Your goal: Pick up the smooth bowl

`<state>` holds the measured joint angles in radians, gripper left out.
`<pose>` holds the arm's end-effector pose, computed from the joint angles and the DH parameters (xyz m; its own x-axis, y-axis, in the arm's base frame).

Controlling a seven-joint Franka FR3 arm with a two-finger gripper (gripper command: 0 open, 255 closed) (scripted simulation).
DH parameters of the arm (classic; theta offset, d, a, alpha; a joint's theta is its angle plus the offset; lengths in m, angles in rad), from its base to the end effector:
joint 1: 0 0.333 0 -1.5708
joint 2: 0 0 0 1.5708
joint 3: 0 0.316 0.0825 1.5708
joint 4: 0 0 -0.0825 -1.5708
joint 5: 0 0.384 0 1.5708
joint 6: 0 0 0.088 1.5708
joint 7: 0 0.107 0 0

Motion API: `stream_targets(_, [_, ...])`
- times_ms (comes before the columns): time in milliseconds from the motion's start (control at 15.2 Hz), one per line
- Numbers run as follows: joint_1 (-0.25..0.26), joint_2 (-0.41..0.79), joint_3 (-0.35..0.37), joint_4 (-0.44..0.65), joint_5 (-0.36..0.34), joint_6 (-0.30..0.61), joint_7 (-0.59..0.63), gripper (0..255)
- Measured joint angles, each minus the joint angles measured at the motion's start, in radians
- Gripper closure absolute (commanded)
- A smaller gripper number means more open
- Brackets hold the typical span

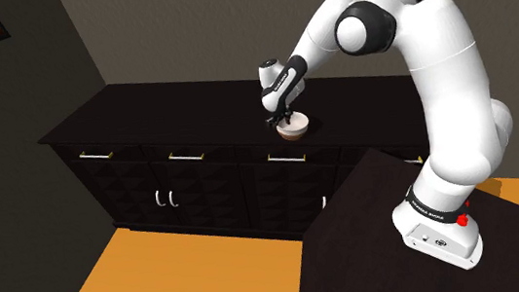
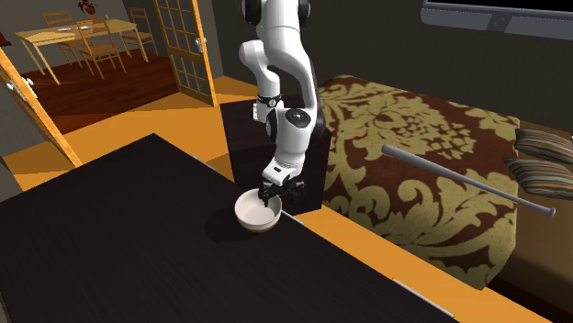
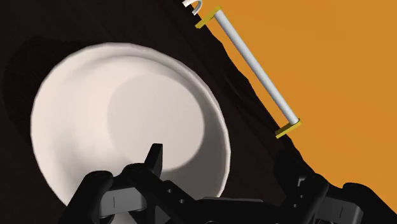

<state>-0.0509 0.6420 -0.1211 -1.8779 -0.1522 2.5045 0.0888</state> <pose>0.6243 -0.1042 0.1668 0.9933 -0.1148 -0.0118 -0.1114 -0.9805 0.1617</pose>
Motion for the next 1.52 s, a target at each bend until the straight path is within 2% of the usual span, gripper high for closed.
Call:
stream_targets(132, [0.001,0.023,0.001,0.008,0.0,0.015,0.004,0])
stream_targets(198, [0.0,0.028,0.001,0.01,0.0,0.018,0.004,255])
stream_targets(858, [-0.001,0.031,0.001,0.011,0.0,0.021,0.003,255])
stream_targets(1518, [-0.001,-0.063,-0.001,-0.006,0.001,-0.056,-0.012,255])
